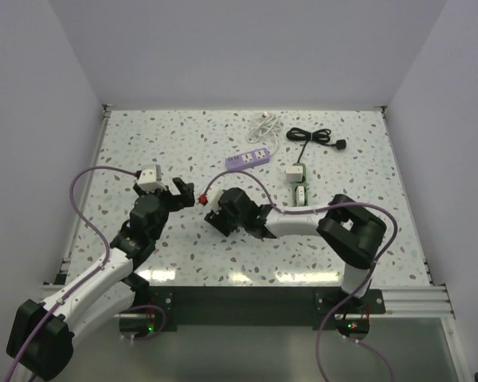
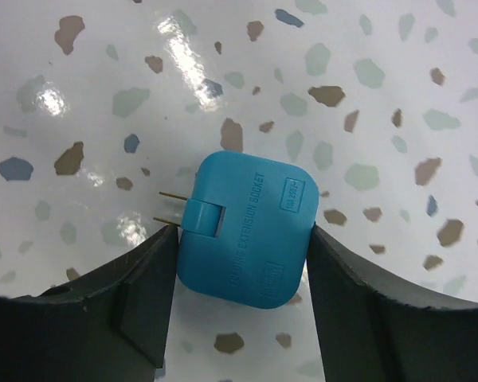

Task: Insert the plug

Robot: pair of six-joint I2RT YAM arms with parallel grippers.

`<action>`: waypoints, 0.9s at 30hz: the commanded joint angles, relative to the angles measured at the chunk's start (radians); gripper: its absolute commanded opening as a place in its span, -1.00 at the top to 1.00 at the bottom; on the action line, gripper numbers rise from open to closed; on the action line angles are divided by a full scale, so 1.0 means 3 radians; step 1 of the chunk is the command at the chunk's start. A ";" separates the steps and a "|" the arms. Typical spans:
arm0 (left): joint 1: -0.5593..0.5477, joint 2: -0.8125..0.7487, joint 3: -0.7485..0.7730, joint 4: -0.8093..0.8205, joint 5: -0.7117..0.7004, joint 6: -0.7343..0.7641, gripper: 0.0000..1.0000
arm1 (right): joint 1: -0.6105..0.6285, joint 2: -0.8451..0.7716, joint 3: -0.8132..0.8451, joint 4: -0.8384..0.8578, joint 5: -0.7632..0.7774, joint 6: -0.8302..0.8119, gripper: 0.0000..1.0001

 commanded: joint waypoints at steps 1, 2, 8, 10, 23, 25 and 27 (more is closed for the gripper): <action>0.0008 -0.0058 -0.0041 0.0375 0.0428 0.0142 -1.00 | -0.0003 -0.0494 -0.0179 -0.0041 0.0282 -0.0164 0.35; 0.0008 -0.0088 -0.0057 0.0380 0.0449 0.0142 -1.00 | -0.0008 -0.0651 -0.0266 -0.0041 0.0312 -0.0189 0.35; 0.0008 -0.0232 -0.0118 0.0508 0.0826 0.0172 -1.00 | -0.0003 -0.1138 -0.0512 -0.0072 0.0512 -0.0215 0.35; 0.0008 -0.0206 -0.0139 0.0692 0.1092 0.0208 -1.00 | -0.0008 -0.1251 -0.0598 -0.0031 0.0466 -0.0230 0.35; 0.0002 0.0519 0.0040 0.1264 0.2816 -0.0057 -1.00 | -0.0003 -0.2125 -0.1069 0.0276 -0.0224 -0.0394 0.36; -0.0008 0.0601 0.0030 0.1454 0.2999 -0.0175 -0.99 | -0.0008 -0.2146 -0.1085 0.0276 -0.0240 -0.0419 0.36; -0.0028 0.0714 0.0045 0.1556 0.3107 -0.0231 -0.98 | -0.0003 -0.2151 -0.1090 0.0281 -0.0240 -0.0430 0.37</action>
